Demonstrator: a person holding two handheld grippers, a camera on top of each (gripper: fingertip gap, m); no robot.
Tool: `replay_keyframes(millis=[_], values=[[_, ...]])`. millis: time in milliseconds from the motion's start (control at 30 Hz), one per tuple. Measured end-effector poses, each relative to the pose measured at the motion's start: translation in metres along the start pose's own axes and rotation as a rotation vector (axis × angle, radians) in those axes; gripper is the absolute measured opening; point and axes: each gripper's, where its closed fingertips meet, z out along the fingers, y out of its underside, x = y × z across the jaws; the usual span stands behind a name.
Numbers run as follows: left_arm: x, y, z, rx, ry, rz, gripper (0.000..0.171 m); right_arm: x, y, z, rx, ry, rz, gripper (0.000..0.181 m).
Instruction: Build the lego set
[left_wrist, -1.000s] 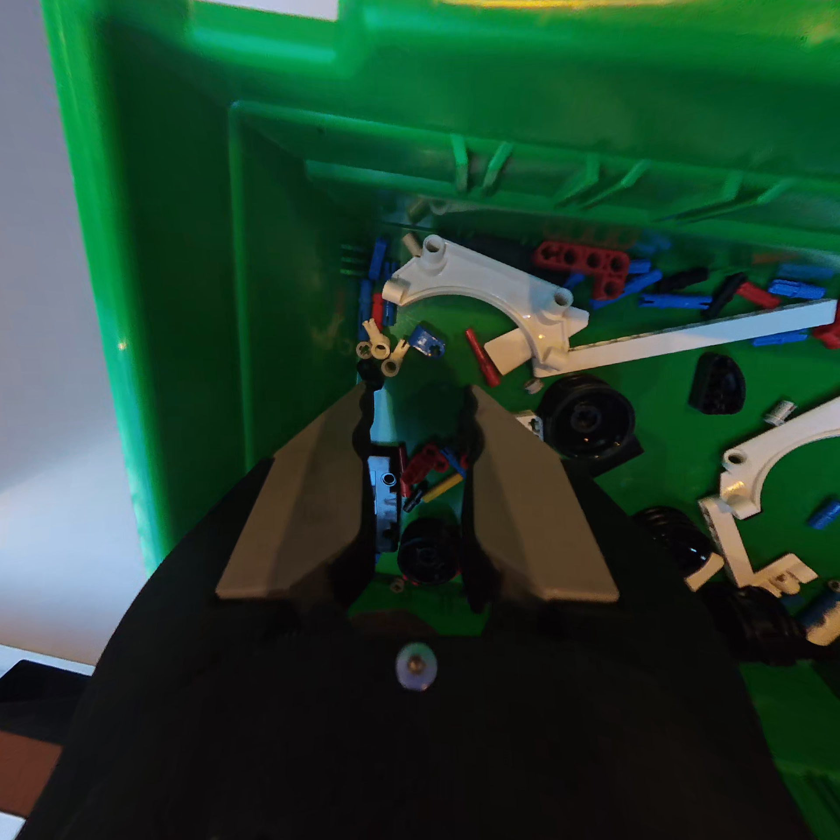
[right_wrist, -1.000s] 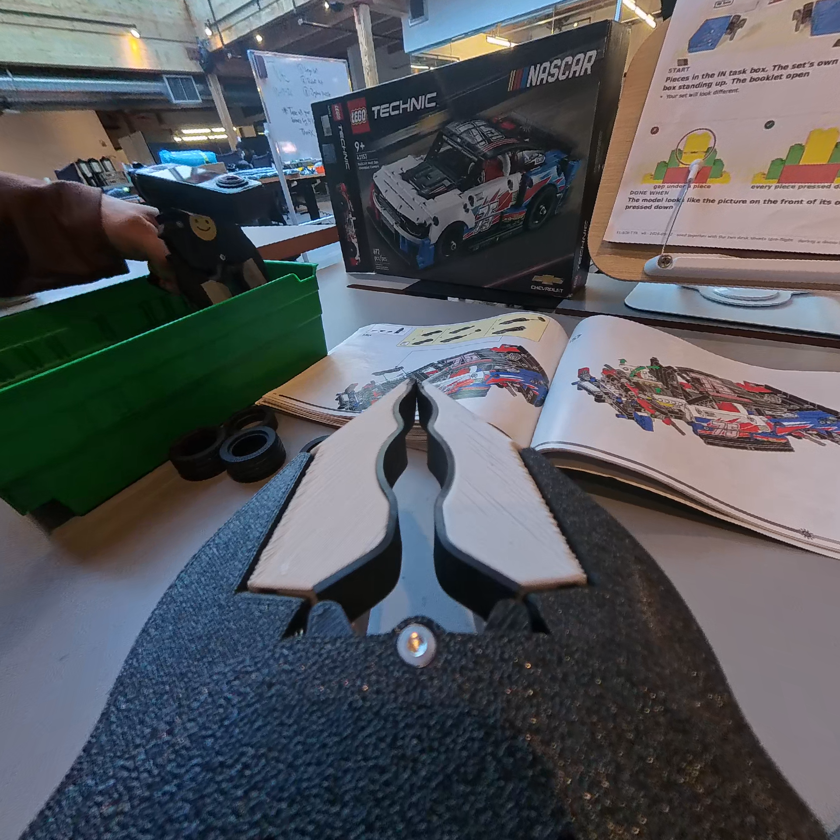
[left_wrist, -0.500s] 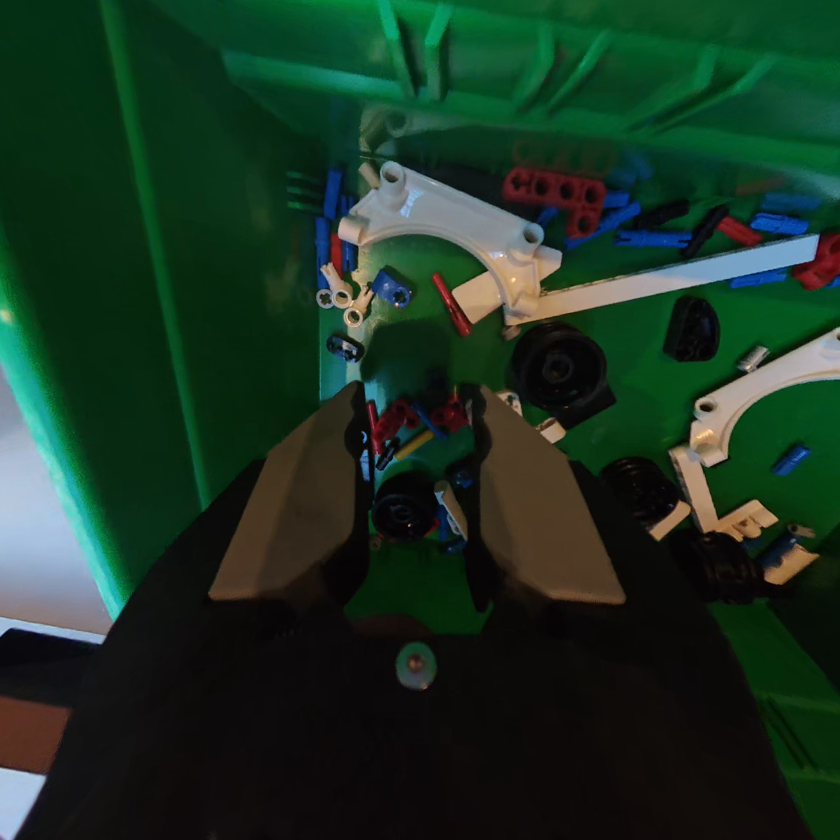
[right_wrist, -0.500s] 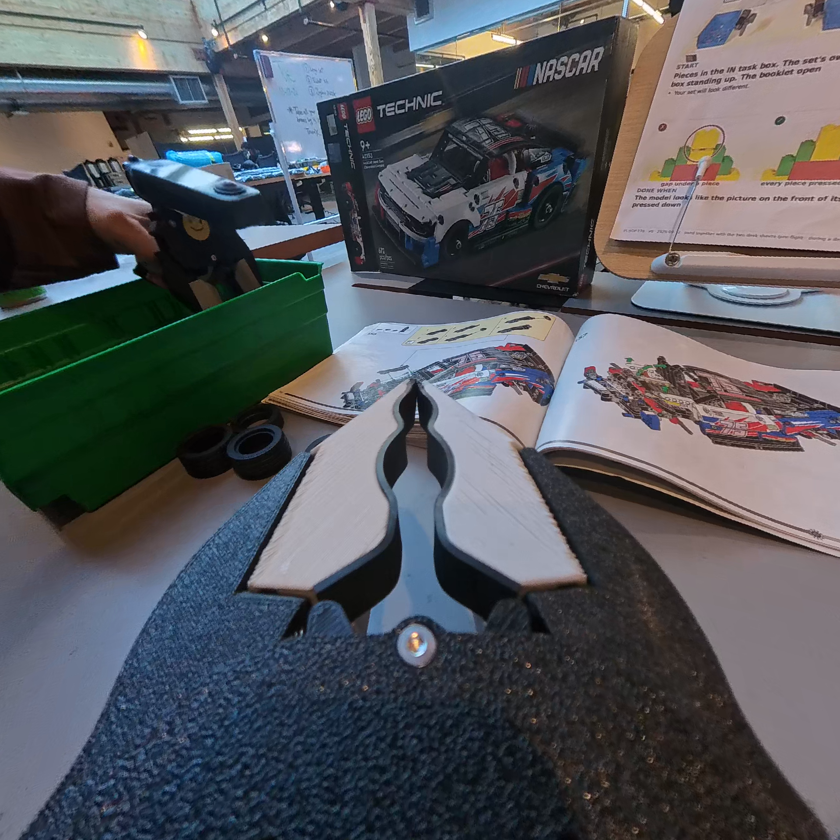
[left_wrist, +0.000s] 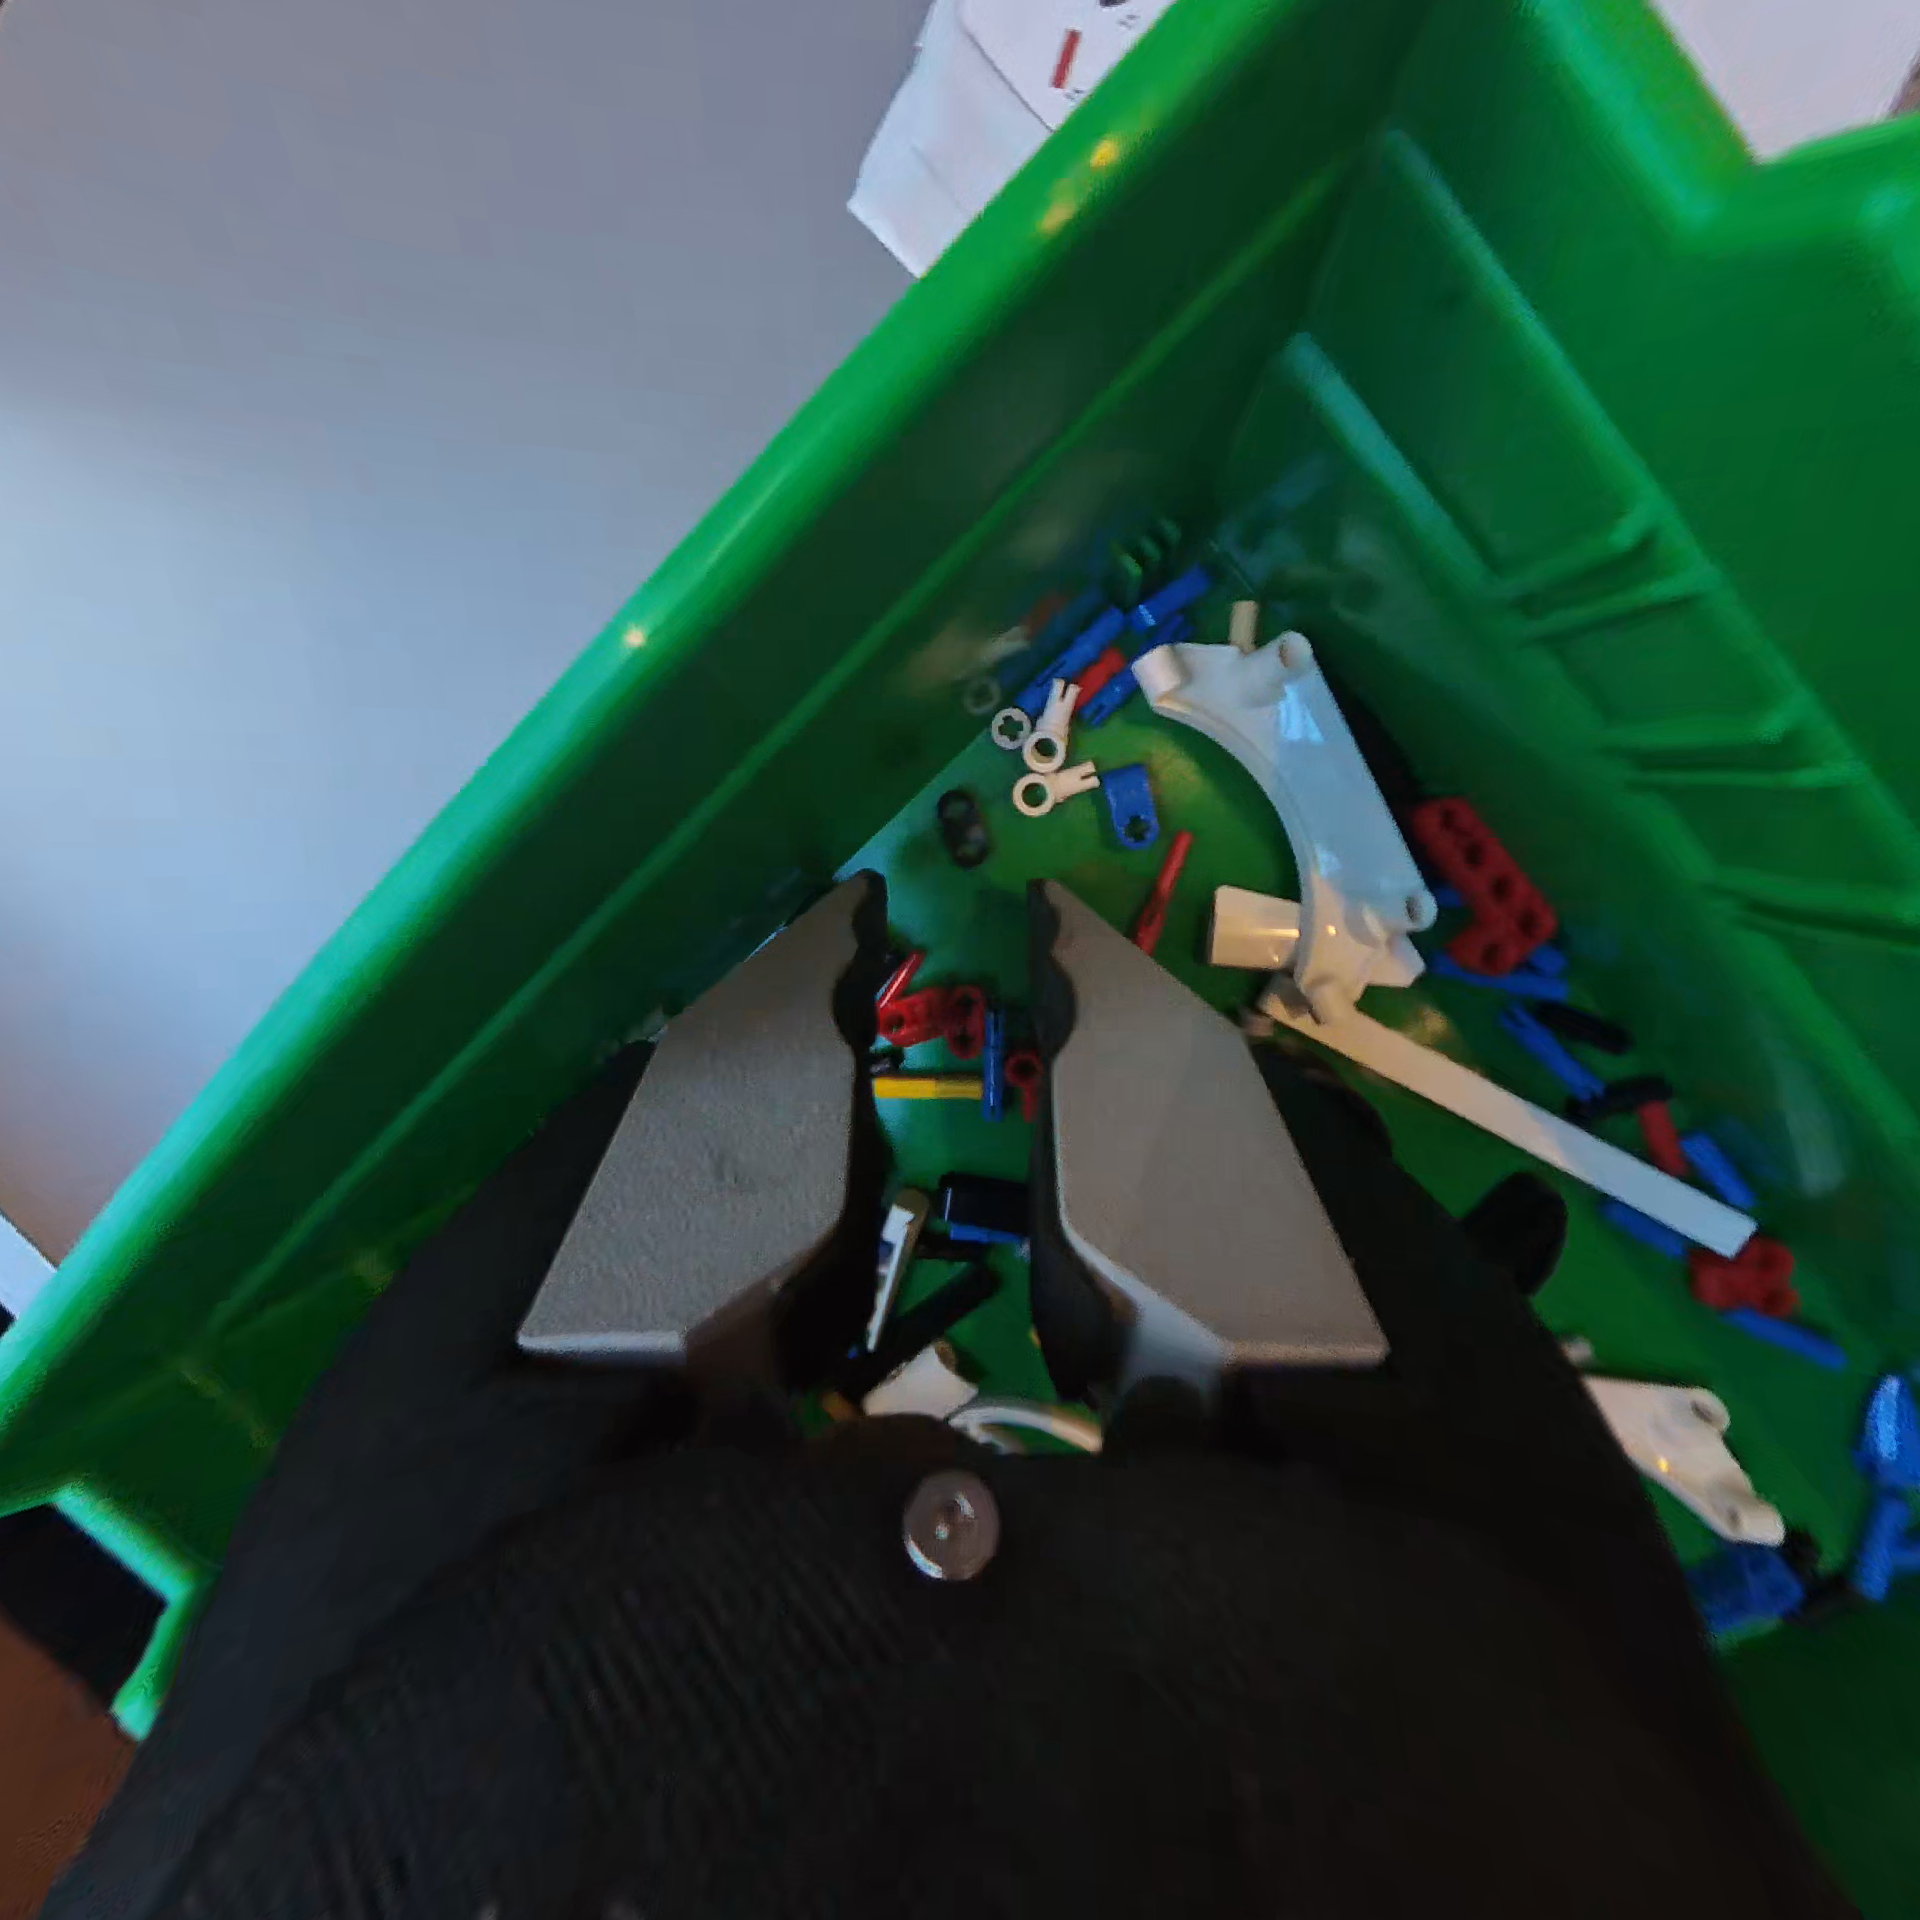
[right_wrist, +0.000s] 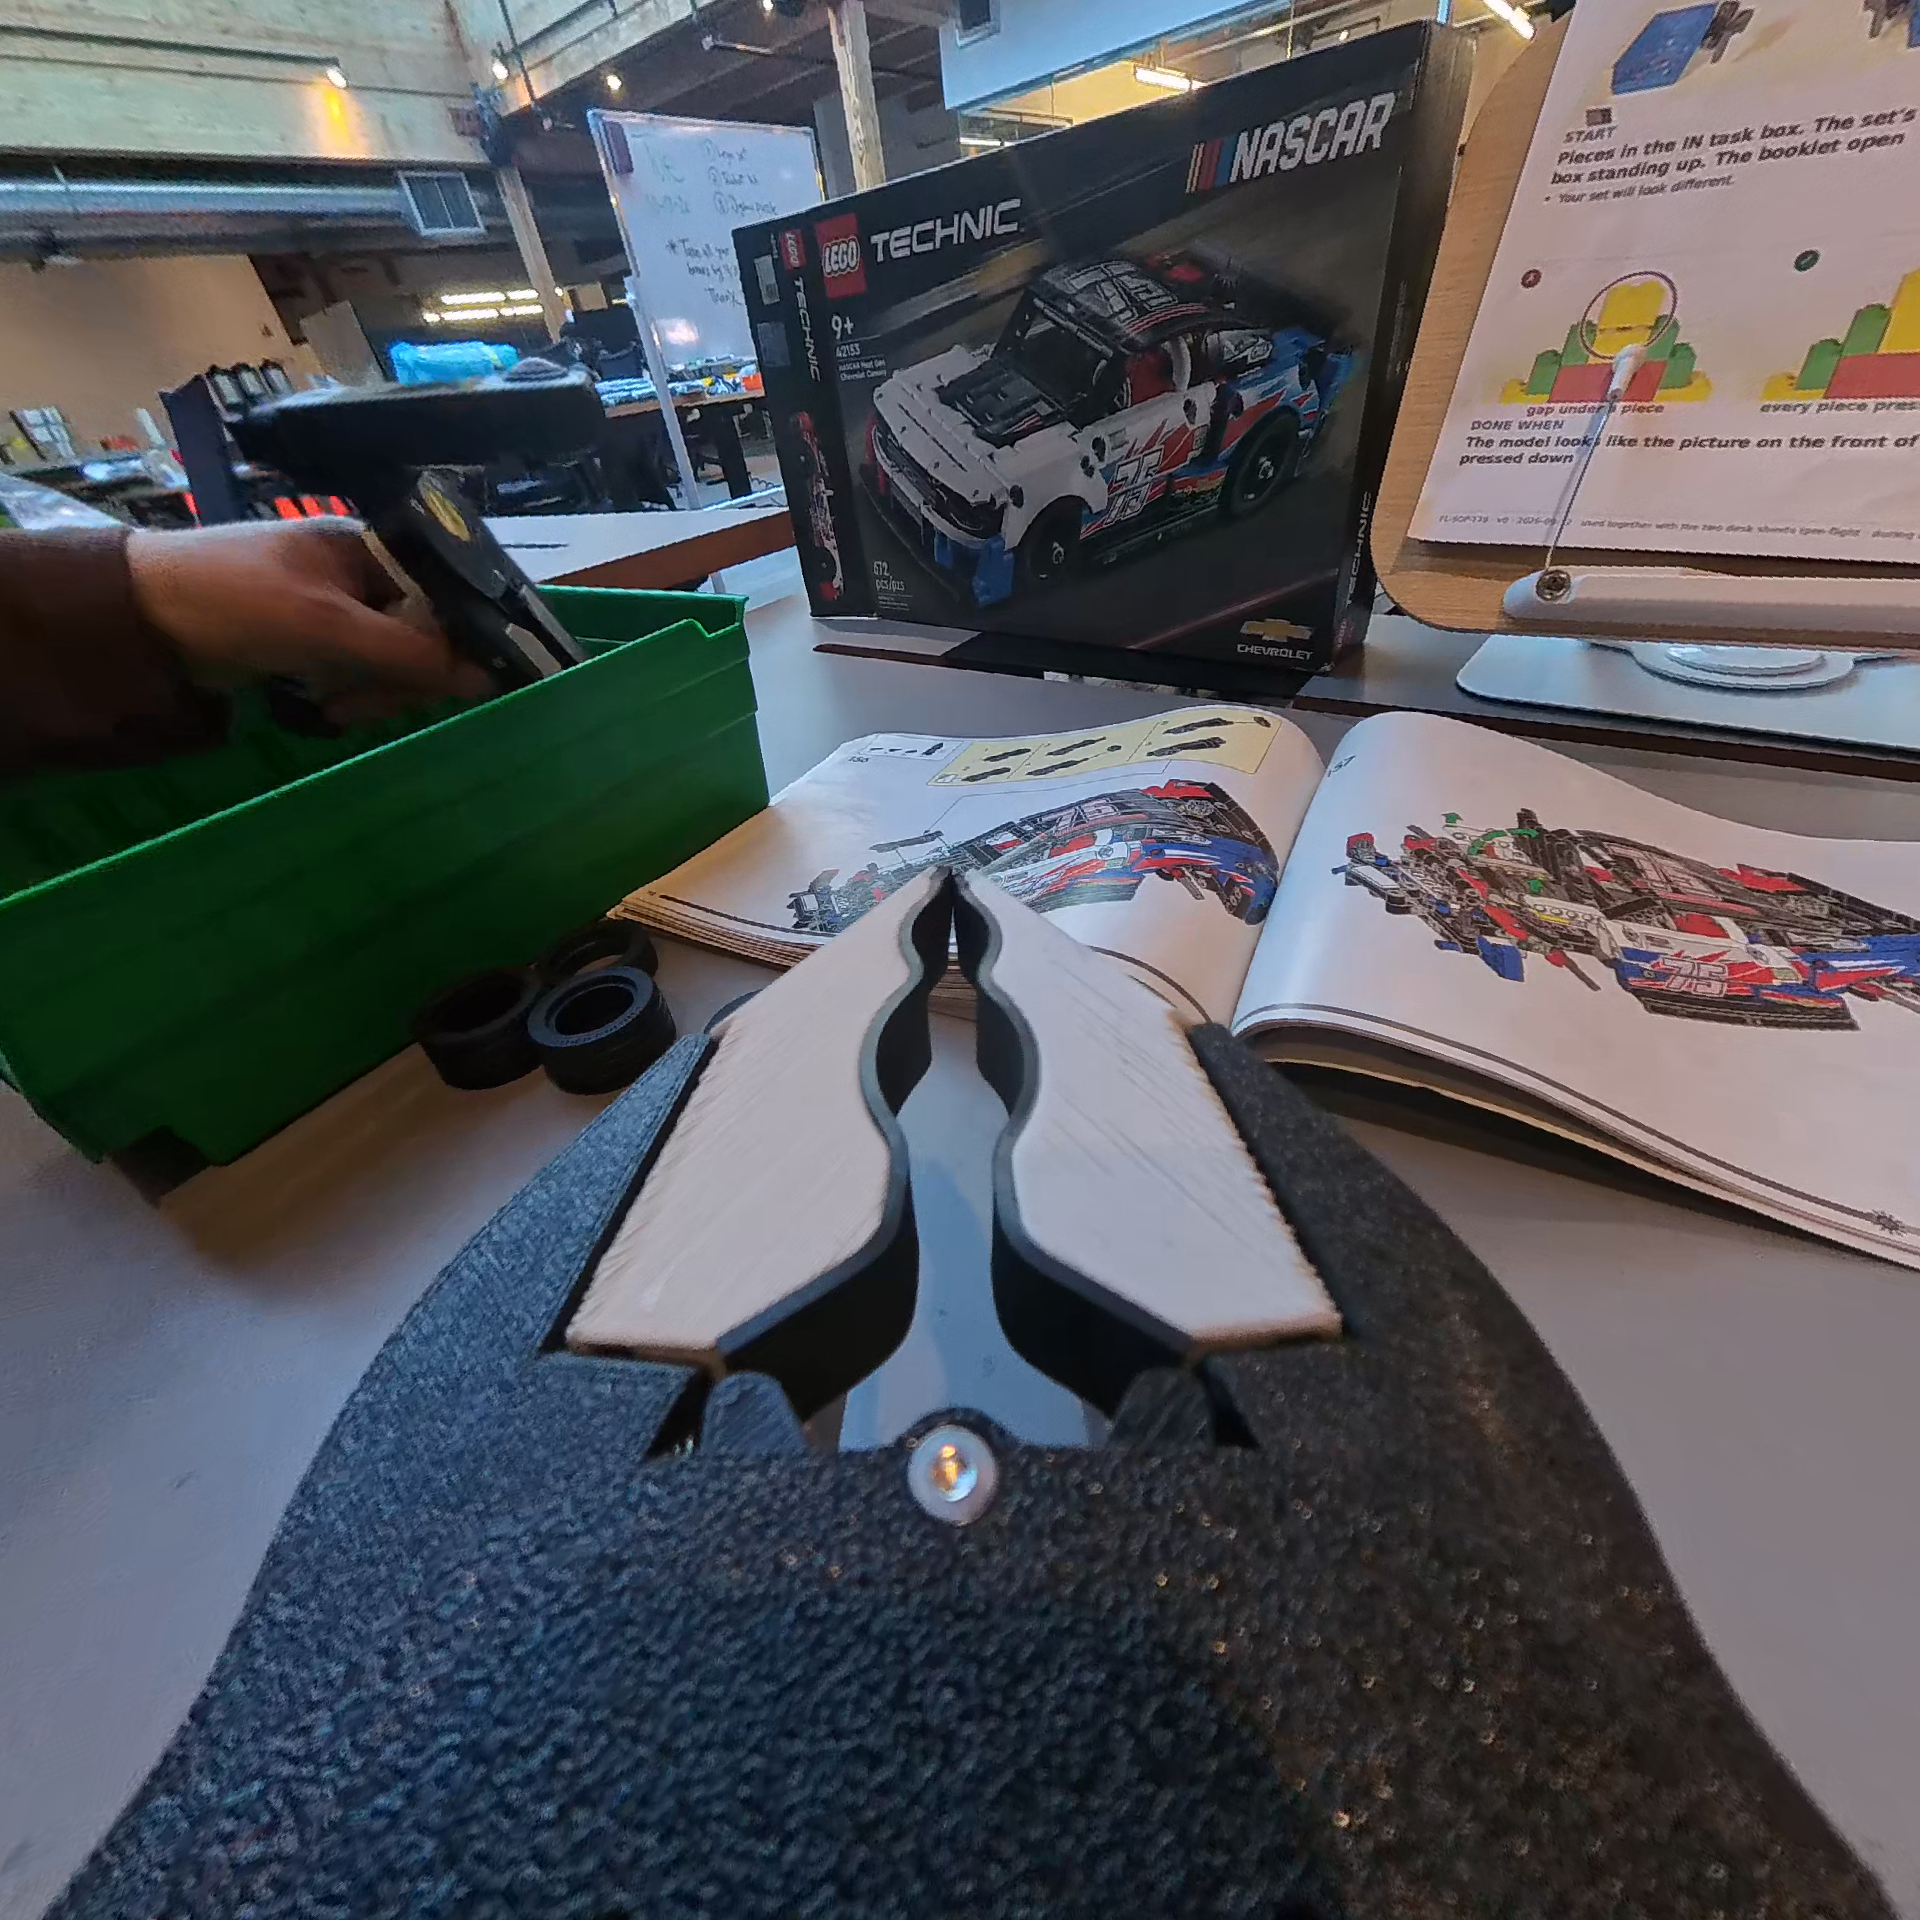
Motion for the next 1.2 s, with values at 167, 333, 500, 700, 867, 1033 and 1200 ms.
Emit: replay_keyframes(millis=[167, 333, 500, 700, 867, 1033, 1200], values=[[0.000, -0.006, 0.009, 0.010, -0.015, -0.043, 0.019, -0.002, 0.000, 0.000, -0.001, -0.004, -0.006, 0.000], [-0.002, -0.009, 0.012, 0.024, 0.002, -0.061, 0.005, -0.005, 0.001, -0.001, -0.004, -0.010, -0.011, 0.000], [0.000, 0.003, 0.007, -0.036, -0.010, -0.040, 0.005, -0.004, 0.000, -0.002, 0.001, -0.008, -0.006, 0.000], [-0.012, -0.010, -0.058, 0.045, -0.207, 0.053, 0.005, 0.011, -0.016, -0.016, 0.083, 0.061, -0.005, 0.000], [0.072, -0.044, -0.137, 0.368, -0.127, 0.075, 0.004, 0.014, -0.016, -0.015, 0.083, 0.072, 0.005, 0.000], [0.231, -0.045, -0.170, 0.595, 0.064, 0.241, 0.004, 0.015, -0.020, -0.019, 0.099, 0.077, -0.005, 0.000], [0.316, -0.032, -0.103, 0.550, 0.083, 0.321, 0.004, 0.014, -0.018, -0.018, 0.094, 0.073, -0.001, 0.000]])
